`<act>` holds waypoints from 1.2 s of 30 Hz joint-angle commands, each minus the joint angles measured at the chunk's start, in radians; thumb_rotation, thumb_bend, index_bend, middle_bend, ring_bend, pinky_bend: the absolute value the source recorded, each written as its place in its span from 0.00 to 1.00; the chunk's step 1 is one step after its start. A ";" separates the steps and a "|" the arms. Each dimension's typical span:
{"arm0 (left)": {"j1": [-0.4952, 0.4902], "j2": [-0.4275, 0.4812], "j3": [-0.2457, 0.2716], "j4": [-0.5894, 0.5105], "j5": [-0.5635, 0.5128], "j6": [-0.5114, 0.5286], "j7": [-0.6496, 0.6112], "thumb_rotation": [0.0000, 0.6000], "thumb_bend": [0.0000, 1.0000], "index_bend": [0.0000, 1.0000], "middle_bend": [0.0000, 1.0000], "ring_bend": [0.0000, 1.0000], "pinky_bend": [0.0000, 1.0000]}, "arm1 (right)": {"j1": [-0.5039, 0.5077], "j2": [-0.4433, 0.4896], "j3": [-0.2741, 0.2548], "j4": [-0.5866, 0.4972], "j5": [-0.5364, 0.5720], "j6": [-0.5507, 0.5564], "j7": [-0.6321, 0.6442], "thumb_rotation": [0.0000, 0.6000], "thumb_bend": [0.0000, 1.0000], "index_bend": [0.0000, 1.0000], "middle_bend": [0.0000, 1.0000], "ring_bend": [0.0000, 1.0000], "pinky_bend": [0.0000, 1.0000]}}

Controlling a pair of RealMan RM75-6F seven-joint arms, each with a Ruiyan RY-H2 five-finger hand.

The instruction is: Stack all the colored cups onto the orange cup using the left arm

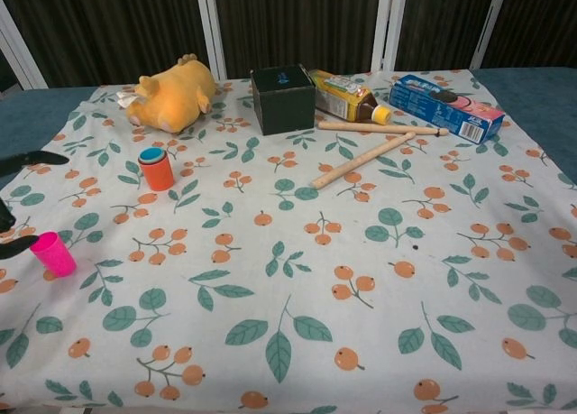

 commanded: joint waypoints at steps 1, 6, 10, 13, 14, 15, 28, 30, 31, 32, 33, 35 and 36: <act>0.031 -0.027 0.022 0.063 0.020 0.017 -0.063 1.00 0.35 0.11 1.00 1.00 1.00 | -0.001 0.001 0.000 -0.001 -0.002 0.004 0.002 1.00 0.11 0.00 0.00 0.00 0.00; 0.038 -0.063 0.031 0.126 0.025 0.000 -0.103 1.00 0.35 0.15 1.00 1.00 1.00 | -0.001 0.000 -0.001 0.001 -0.002 0.003 0.002 1.00 0.11 0.00 0.00 0.00 0.00; 0.040 -0.090 0.034 0.162 0.023 -0.015 -0.119 1.00 0.35 0.23 1.00 1.00 1.00 | -0.001 0.001 -0.001 0.001 -0.002 0.004 0.004 1.00 0.11 0.00 0.00 0.00 0.00; 0.040 -0.104 0.034 0.180 0.022 -0.027 -0.132 1.00 0.35 0.28 1.00 1.00 1.00 | -0.002 0.001 -0.001 0.001 -0.001 0.007 0.005 1.00 0.11 0.00 0.00 0.00 0.00; 0.040 -0.107 0.033 0.184 0.022 -0.028 -0.135 1.00 0.35 0.28 1.00 1.00 1.00 | -0.002 0.001 -0.001 0.001 -0.001 0.006 0.005 1.00 0.11 0.00 0.00 0.00 0.00; 0.040 -0.112 0.031 0.187 0.022 -0.030 -0.139 1.00 0.35 0.28 1.00 1.00 1.00 | -0.002 0.001 -0.001 0.001 -0.002 0.006 0.004 1.00 0.11 0.00 0.00 0.00 0.00; 0.033 -0.152 -0.007 0.224 -0.001 -0.040 -0.158 1.00 0.35 0.49 1.00 1.00 1.00 | -0.003 0.002 -0.003 0.002 -0.004 0.009 0.006 1.00 0.11 0.00 0.00 0.00 0.00; 0.032 -0.158 -0.012 0.229 -0.005 -0.041 -0.161 1.00 0.35 0.51 1.00 1.00 1.00 | -0.003 0.002 -0.003 0.002 -0.004 0.008 0.006 1.00 0.11 0.00 0.00 0.00 0.00; 0.032 -0.161 -0.016 0.233 -0.006 -0.040 -0.163 1.00 0.35 0.52 1.00 1.00 1.00 | -0.003 0.002 -0.003 0.002 -0.004 0.009 0.006 1.00 0.11 0.00 0.00 0.00 0.00; 0.032 -0.163 -0.018 0.236 -0.007 -0.039 -0.166 1.00 0.36 0.53 1.00 1.00 1.00 | -0.003 0.002 -0.004 0.002 -0.005 0.009 0.007 1.00 0.11 0.00 0.00 0.00 0.00; 0.032 -0.164 -0.023 0.238 -0.009 -0.038 -0.168 1.00 0.36 0.54 1.00 1.00 1.00 | -0.003 0.002 -0.004 0.002 -0.005 0.009 0.007 1.00 0.11 0.00 0.00 0.00 0.00; 0.029 -0.164 -0.032 0.240 -0.010 -0.033 -0.171 1.00 0.37 0.56 1.00 1.00 1.00 | -0.004 0.002 -0.004 0.001 -0.005 0.009 0.007 1.00 0.11 0.00 0.00 0.00 0.00; 0.026 -0.162 -0.039 0.238 -0.011 -0.031 -0.173 1.00 0.37 0.57 1.00 1.00 1.00 | -0.003 0.002 -0.003 0.001 -0.005 0.010 0.007 1.00 0.11 0.00 0.00 0.00 0.00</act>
